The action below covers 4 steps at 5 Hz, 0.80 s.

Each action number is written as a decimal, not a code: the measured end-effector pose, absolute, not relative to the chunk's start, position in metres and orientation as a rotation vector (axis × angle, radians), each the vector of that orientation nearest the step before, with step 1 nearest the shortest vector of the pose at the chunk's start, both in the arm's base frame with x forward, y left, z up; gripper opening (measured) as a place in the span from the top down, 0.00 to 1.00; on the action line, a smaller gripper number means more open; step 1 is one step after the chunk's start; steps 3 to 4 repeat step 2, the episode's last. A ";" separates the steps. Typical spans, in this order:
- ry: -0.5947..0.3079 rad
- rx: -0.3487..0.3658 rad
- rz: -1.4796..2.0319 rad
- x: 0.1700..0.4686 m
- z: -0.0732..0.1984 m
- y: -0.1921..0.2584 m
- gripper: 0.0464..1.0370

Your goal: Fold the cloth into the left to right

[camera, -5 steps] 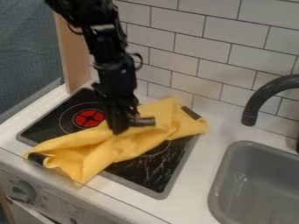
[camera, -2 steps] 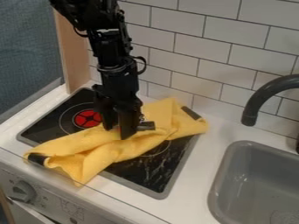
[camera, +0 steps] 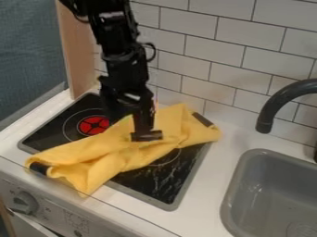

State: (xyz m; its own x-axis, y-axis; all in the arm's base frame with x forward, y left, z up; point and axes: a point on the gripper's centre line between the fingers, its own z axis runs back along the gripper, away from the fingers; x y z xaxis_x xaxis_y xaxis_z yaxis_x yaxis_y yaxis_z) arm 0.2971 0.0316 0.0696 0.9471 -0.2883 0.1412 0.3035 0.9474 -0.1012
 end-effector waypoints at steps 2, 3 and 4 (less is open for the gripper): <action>-0.179 -0.176 -0.233 0.294 0.103 0.049 0.04; -0.179 -0.176 -0.233 0.294 0.103 0.049 0.04; -0.179 -0.176 -0.233 0.294 0.103 0.049 0.04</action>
